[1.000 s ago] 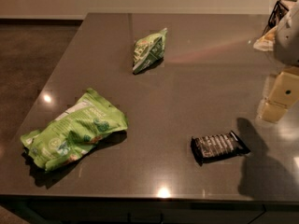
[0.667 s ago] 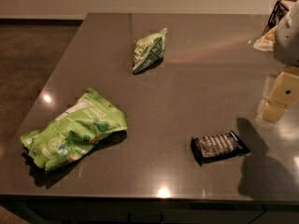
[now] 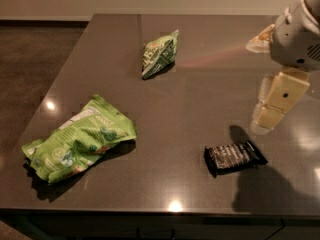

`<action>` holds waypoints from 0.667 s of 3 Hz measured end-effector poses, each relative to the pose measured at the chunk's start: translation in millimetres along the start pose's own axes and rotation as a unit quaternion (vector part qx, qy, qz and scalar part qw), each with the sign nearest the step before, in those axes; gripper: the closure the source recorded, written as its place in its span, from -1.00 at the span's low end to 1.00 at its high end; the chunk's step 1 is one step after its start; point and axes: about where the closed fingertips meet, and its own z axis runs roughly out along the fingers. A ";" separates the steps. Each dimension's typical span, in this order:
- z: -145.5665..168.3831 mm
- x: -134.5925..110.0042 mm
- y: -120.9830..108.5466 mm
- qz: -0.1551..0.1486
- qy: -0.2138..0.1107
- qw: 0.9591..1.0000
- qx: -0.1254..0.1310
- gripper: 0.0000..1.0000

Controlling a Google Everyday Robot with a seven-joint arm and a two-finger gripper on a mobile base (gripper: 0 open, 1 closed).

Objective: Move green rice chip bag near green jalapeno chip bag

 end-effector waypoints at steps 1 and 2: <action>20.0 -60.3 10.5 -0.041 -0.051 0.998 -0.014 -1.00; 49.1 -120.1 23.2 -0.079 -0.085 0.993 -0.023 -1.00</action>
Offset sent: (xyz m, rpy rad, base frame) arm 0.0120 0.2153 -0.0365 0.1838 -0.0396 0.3125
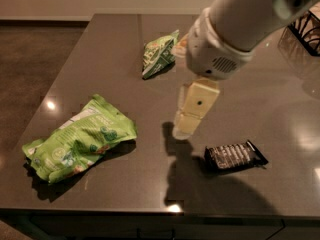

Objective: Move green rice chip bag near green jalapeno chip bag

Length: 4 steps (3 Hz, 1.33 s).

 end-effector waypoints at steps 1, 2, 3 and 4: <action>50.0 -45.9 5.0 -0.034 -0.009 0.999 -0.019 -1.00; 93.7 -82.1 18.8 -0.067 -0.008 0.997 -0.048 -1.00; 131.2 -108.5 35.3 -0.093 -0.004 0.993 -0.078 -1.00; 158.3 -125.1 45.3 -0.113 0.002 0.989 -0.091 -1.00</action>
Offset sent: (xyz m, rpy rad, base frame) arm -0.0099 0.1829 -0.0916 -0.0520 0.0761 0.2727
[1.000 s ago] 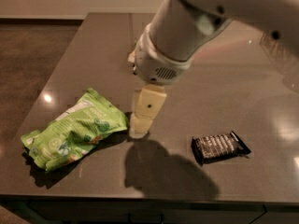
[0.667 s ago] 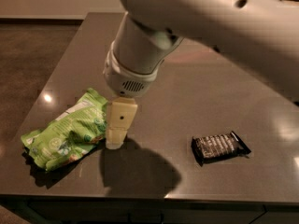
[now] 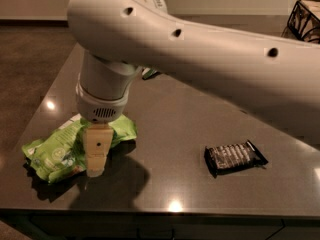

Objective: Move green rice chip bag near green jalapeno chip bag

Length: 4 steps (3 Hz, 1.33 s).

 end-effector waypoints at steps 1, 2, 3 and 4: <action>17.8 -8.3 0.5 -0.012 0.012 1.000 -0.013 -0.63; 21.6 -9.1 -1.3 -0.014 0.015 1.000 -0.022 -0.17; 14.8 -5.0 -8.2 -0.008 0.019 1.000 -0.017 0.30; -11.5 14.0 -24.3 0.011 0.022 1.000 0.009 0.76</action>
Offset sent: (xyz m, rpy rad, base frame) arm 0.0045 0.0191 -0.0223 -0.0516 0.0464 0.0426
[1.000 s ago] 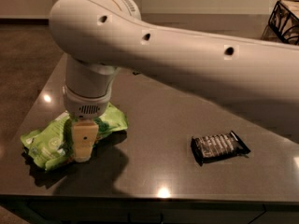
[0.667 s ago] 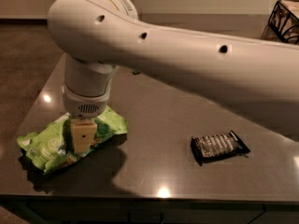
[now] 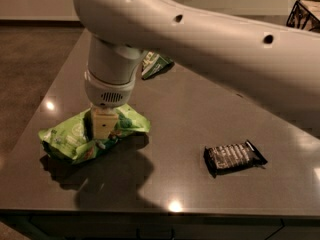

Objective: Move green rice chip bag near green jalapeno chip bag

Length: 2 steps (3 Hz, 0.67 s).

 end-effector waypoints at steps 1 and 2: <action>-27.5 40.6 -24.8 0.040 0.010 0.999 0.034 1.00; -47.6 94.9 -53.5 0.091 0.024 0.993 0.066 1.00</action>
Offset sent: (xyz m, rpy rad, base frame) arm 0.1246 -0.1593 0.0274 0.0011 -0.0917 -0.3826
